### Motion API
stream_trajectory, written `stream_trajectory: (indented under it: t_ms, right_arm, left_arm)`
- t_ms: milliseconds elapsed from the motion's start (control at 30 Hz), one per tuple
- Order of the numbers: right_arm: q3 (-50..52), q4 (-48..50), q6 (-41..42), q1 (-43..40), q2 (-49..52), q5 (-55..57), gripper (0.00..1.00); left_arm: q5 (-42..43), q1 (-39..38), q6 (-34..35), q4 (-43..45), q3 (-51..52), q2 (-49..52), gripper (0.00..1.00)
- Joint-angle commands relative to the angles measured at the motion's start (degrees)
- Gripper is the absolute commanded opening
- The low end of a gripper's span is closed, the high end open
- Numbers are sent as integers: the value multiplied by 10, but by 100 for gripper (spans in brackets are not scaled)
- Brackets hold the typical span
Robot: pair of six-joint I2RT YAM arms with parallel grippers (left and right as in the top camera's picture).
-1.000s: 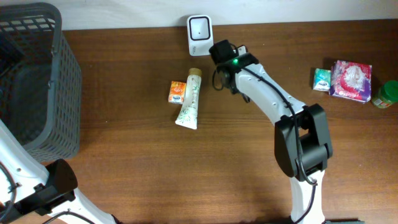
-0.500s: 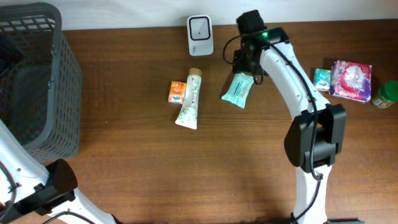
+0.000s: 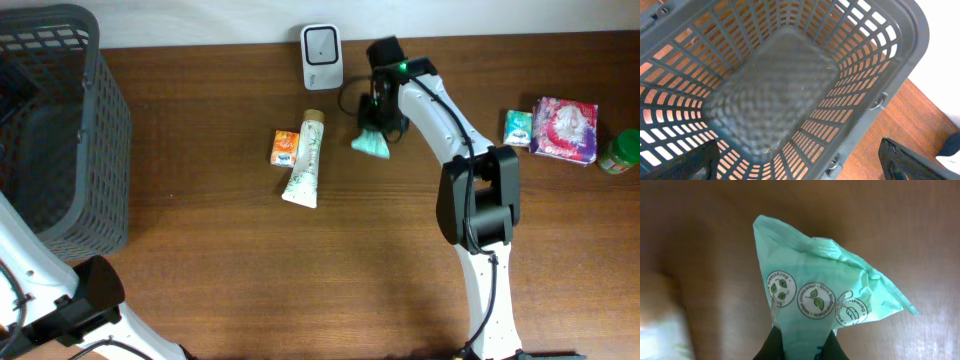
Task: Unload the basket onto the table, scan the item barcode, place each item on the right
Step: 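Carry the tissue pack right and place it near the snack pack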
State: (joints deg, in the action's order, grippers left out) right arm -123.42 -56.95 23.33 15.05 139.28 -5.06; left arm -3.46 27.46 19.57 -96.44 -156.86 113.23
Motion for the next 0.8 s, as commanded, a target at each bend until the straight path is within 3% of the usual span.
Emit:
stream_trajectory:
  t_ms: [0, 33, 200, 467, 567, 667, 767]
  right_arm:
    - [-85, 96, -67, 3, -4, -12, 4]
    - [-85, 174, -91, 3, -3, -12, 4]
    - [-84, 334, -145, 22, 0, -12, 4]
    - [-85, 365, -133, 34, 5, 22, 4]
    - [-85, 234, -30, -57, -69, 60, 4]
    - [-84, 61, -29, -165, -77, 58, 4]
    - [-78, -27, -31, -243, -62, 64, 4]
  left_arm:
    - [-3, 1, 3, 1, -2, -3, 99]
    - [-3, 1, 3, 1, -2, -3, 99]
    - [-3, 1, 3, 1, -2, -3, 99]
    - [-3, 1, 3, 1, -2, -3, 99]
    - [-3, 1, 3, 1, -2, -3, 99]
    - [-3, 1, 3, 1, -2, -3, 99]
    - [-3, 1, 3, 1, -2, -3, 99]
